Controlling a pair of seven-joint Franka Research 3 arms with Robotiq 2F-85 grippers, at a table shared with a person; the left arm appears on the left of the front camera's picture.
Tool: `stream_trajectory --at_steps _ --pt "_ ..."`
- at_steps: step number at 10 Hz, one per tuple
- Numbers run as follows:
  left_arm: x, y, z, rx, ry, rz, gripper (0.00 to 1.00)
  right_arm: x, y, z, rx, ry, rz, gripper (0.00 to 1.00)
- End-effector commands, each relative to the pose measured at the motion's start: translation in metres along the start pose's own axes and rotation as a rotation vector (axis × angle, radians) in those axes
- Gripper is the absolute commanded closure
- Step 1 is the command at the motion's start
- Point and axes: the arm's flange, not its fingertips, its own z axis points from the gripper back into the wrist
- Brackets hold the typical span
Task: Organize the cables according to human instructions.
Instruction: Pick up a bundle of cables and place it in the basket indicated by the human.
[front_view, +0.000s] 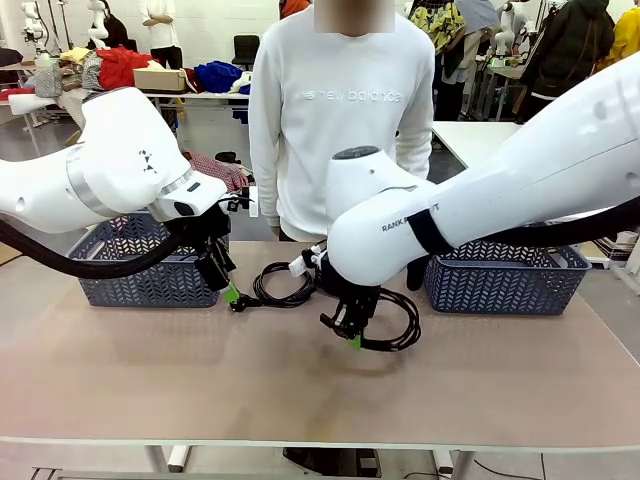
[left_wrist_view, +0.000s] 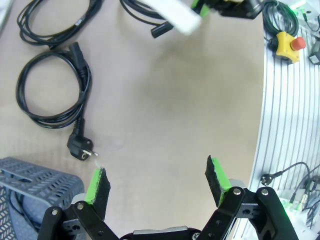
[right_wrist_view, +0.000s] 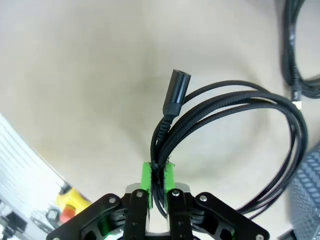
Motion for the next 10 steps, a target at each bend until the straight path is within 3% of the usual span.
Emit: stream_trajectory --at_steps 1,4,6,10 --pt "-0.001 0.000 0.001 0.004 0.001 0.003 0.00 -0.028 -0.003 0.031 -0.017 -0.020 0.156 1.00" --pt "-0.001 0.000 0.001 0.004 0.001 0.003 0.00 -0.050 -0.035 0.081 -0.047 -0.012 0.301 1.00" --pt "-0.001 0.000 0.001 0.004 0.001 0.003 0.00 -0.064 -0.075 0.100 -0.014 -0.015 0.403 1.00" --pt "-0.001 0.000 0.001 0.004 0.001 0.003 0.00 -0.095 -0.151 0.124 -0.032 -0.008 0.406 1.00"
